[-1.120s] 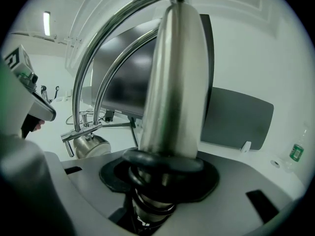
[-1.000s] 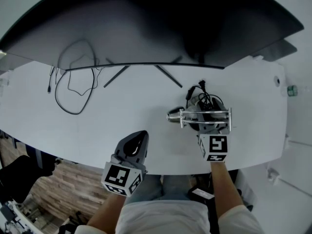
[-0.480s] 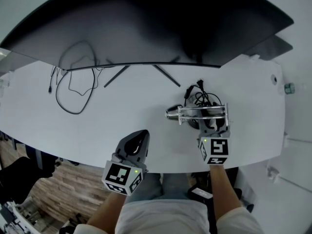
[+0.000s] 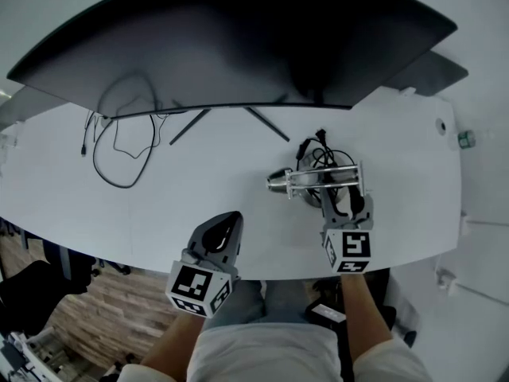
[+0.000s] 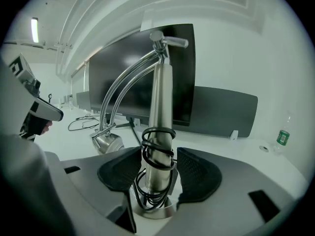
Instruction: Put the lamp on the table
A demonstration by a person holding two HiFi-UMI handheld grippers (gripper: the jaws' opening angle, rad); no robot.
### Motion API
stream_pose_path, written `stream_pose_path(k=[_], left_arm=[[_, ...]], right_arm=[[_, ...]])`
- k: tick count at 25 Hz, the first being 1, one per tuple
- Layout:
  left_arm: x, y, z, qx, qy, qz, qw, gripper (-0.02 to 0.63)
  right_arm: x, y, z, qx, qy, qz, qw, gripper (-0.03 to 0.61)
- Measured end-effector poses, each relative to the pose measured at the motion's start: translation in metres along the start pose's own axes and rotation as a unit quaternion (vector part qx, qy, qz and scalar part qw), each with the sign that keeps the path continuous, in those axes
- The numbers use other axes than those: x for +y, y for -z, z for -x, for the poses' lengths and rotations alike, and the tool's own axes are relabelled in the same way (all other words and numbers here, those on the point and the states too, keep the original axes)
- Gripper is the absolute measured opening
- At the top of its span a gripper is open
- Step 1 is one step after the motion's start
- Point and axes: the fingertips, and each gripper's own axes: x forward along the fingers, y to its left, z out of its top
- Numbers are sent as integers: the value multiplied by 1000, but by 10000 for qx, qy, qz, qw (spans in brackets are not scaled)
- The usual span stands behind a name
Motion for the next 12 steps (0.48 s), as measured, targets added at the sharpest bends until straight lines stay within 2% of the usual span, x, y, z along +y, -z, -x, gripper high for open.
stream_pose_path(k=[6,12], left_arm=[[-12,-1,0,-68,127,-110,9998,2],[-27,-13,1,-157,255,-181,9994,2]], right_arm=[[5,10,19,132,-85,0,9999,222],[15,3,40,160,-200,-4,9997,219]])
